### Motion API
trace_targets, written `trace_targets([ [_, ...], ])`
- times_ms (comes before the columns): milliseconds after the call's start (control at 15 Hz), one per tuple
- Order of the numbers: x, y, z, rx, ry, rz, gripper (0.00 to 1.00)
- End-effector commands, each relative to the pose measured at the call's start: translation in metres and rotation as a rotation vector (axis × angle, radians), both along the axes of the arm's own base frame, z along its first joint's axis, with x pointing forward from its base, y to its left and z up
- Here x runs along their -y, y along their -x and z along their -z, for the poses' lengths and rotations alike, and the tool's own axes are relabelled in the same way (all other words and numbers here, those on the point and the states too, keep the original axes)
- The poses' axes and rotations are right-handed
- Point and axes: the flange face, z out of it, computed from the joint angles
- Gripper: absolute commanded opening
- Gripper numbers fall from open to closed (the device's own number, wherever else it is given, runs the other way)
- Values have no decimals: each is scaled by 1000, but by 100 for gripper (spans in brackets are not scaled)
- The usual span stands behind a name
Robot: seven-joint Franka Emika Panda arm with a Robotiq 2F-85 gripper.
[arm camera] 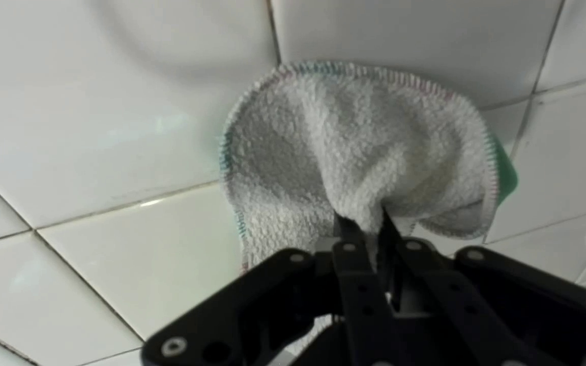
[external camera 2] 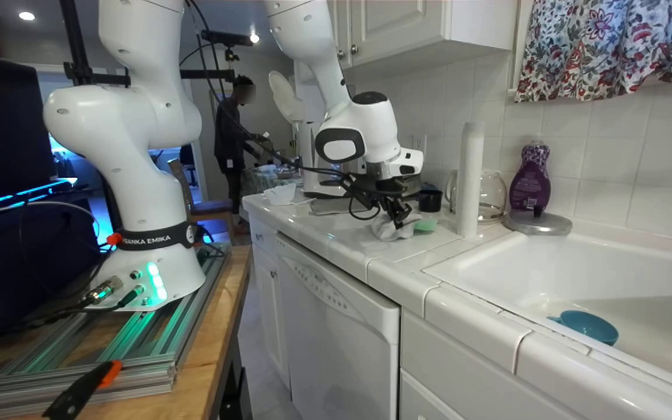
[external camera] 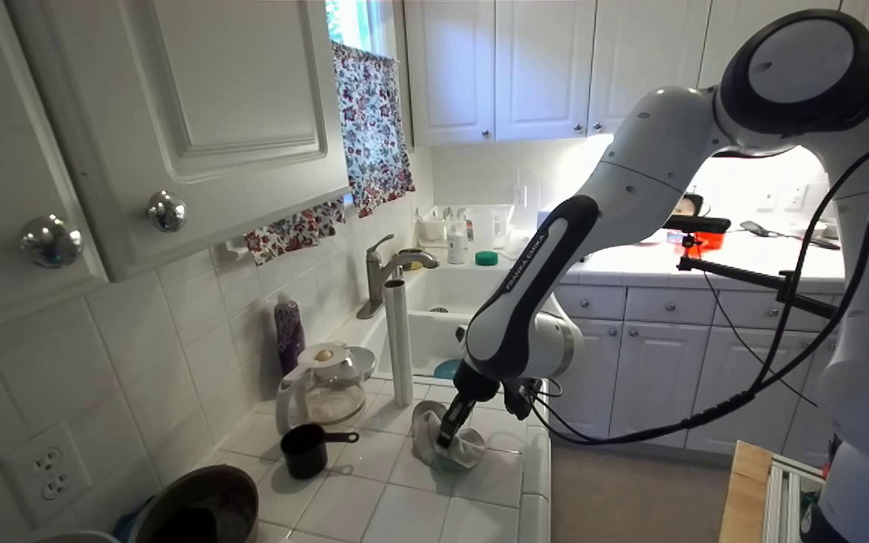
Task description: Use the white towel to clean the surface
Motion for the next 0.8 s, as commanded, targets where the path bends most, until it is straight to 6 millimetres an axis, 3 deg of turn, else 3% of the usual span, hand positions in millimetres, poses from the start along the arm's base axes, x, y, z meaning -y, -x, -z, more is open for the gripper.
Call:
trace_targets([
  [0, 4, -8, 3, 2, 8, -5, 3],
  [267, -15, -27, 5, 9, 0, -74, 3],
  [733, -93, -41, 16, -37, 17, -426, 3],
])
